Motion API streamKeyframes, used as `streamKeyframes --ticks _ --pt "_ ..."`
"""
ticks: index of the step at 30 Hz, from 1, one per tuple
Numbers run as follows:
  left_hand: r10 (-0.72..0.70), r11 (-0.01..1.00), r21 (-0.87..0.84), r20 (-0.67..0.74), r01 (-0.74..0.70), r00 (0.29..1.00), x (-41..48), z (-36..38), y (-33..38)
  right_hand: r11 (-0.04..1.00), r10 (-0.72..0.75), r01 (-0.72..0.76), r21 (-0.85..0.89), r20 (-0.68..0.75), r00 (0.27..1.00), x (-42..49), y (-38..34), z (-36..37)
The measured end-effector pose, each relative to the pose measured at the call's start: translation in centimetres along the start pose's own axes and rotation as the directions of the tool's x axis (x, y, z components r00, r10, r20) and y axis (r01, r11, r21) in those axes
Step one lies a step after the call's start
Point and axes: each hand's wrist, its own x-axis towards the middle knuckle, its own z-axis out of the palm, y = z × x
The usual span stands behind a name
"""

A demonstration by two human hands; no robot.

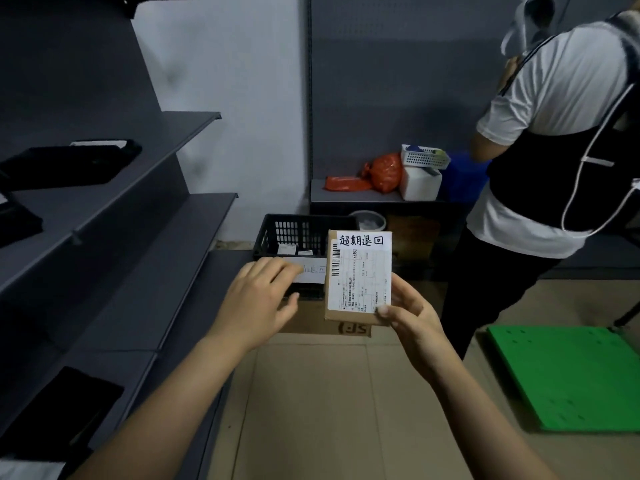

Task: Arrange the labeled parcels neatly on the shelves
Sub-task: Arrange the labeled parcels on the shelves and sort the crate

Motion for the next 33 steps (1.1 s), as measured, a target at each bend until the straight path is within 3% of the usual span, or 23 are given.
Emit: streamKeyframes --ticks 10,18,33 --pt "-0.014 0.998 -0.067 0.049 0.018 0.999 11.3 11.5 -14.1 1.000 -0.003 0.005 0.016 -0.146 0.989 18.9 1.5 1.2" --pt "0.018 0.994 -0.108 0.084 -0.009 0.996 20.2 19.3 -25.6 1.000 0.003 -0.004 -0.010 -0.161 0.987 34.1 1.7 3.8" --pt "-0.078 0.993 -0.070 0.219 0.096 0.972 33.1 38.1 -36.7 0.984 0.171 -0.161 0.081 -0.136 0.976 60.8 7.9 -3.2"
